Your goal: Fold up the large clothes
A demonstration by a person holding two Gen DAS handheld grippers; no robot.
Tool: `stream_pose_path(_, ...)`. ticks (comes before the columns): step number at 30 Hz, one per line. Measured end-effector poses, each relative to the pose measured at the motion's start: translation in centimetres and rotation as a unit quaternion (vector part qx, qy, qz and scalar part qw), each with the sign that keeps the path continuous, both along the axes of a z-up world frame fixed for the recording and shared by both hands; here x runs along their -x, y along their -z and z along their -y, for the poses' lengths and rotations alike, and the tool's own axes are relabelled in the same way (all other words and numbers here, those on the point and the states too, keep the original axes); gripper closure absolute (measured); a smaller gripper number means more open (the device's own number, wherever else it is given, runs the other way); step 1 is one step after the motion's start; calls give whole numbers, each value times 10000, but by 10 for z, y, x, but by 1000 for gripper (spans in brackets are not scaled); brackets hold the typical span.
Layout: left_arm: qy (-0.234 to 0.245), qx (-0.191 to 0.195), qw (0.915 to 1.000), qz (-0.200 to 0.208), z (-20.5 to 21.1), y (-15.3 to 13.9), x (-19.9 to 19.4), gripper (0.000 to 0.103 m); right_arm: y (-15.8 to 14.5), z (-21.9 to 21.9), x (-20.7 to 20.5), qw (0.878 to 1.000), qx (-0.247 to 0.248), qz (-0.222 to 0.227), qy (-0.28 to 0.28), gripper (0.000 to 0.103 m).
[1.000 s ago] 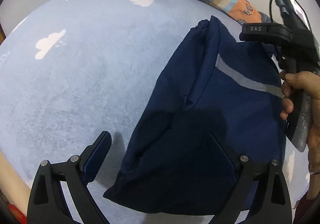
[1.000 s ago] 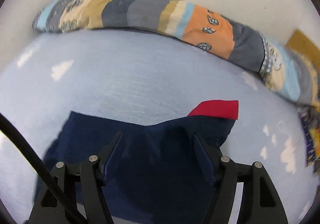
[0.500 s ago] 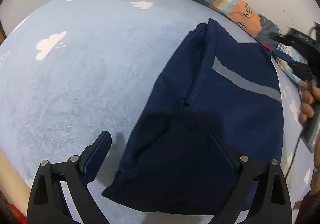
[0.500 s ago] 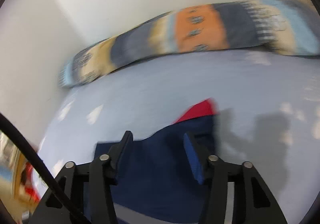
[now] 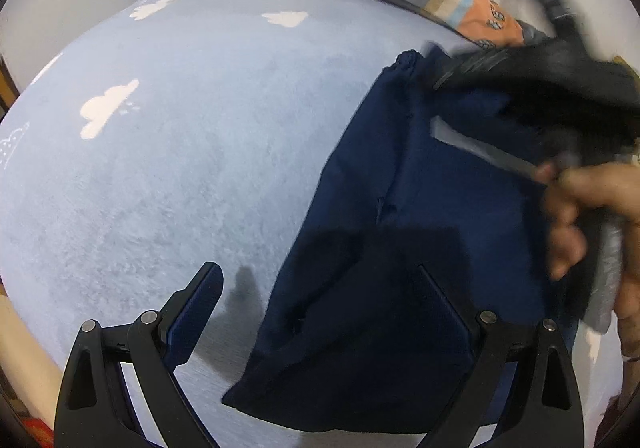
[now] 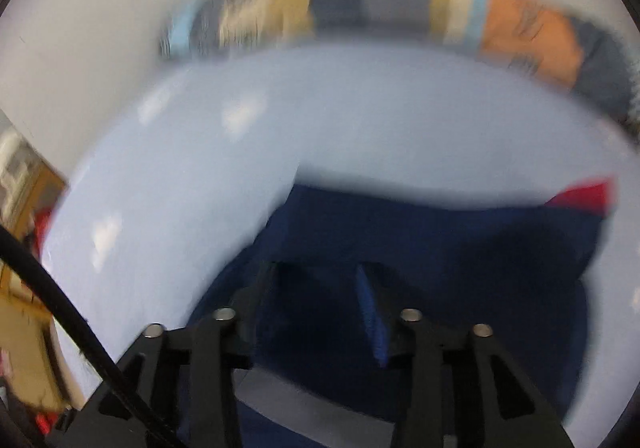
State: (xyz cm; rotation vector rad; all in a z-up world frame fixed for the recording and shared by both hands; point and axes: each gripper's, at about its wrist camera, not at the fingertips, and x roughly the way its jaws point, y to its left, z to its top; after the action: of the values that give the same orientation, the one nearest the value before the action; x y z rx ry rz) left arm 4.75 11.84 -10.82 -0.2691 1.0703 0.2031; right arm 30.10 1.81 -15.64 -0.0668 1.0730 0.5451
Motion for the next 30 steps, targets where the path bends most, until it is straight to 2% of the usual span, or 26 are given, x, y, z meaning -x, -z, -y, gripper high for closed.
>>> stream_pose_path(1, 18, 47, 10000, -33, -1, 2, 0, 8, 9, -6, 0, 9997, 243, -62, -55, 53)
stream_pose_path(2, 29, 88, 10000, -33, -2, 2, 0, 8, 5, -8, 5, 9994, 311, 85, -86, 52)
stream_pose_path(4, 21, 112, 9999, 55, -6, -3, 2, 8, -13, -2, 20, 9995, 184, 182, -165, 52)
stream_pose_path(7, 4, 6, 9997, 256, -10, -15, 6, 8, -47, 28, 60, 9980, -130, 543, -283, 52)
stream_pose_path(10, 117, -3, 9994, 327, -7, -20, 9, 8, -58, 69, 112, 9971, -105, 710, -251, 47)
stream_pose_path(14, 532, -172, 9981, 272, 12, -14, 13, 8, -34, 106, 180, 9976, 64, 484, -498, 47)
stream_pose_path(16, 750, -64, 9971, 126, 21, -2, 12, 8, 1, 126, 208, 9975, 290, 362, -529, 44)
stream_pose_path(18, 800, -100, 9966, -154, 28, 15, 8, 7, 28, 125, 218, 9957, 557, 514, -534, 44)
stream_pose_path(19, 752, -111, 9970, -153, 26, 20, 7, 4, 31, 122, 222, 9935, 667, 680, -620, 44)
stream_pose_path(21, 619, 173, 9978, -132, 18, 23, 5, 4, 25, 116, 222, 9915, 837, 720, -694, 43)
stream_pose_path(24, 496, 330, 9982, -26, 8, 14, 10, 4, -4, 125, 231, 9942, 119, 639, -855, 43)
stream_pose_path(27, 491, -13, 9984, 286, 2, -3, 15, 4, -12, 129, 236, 9930, 149, 846, -814, 43)
stream_pose_path(28, 457, -213, 9982, 314, 1, -5, 14, 5, -5, 131, 233, 9943, 150, 685, -800, 43)
stream_pose_path(29, 418, -383, 9980, 284, 1, -5, 11, 5, 12, 132, 224, 9967, 125, 270, -758, 42)
stream_pose_path(30, 405, -456, 9980, 135, 1, 0, 6, 4, 22, 137, 223, 9976, 36, 147, -674, 42)
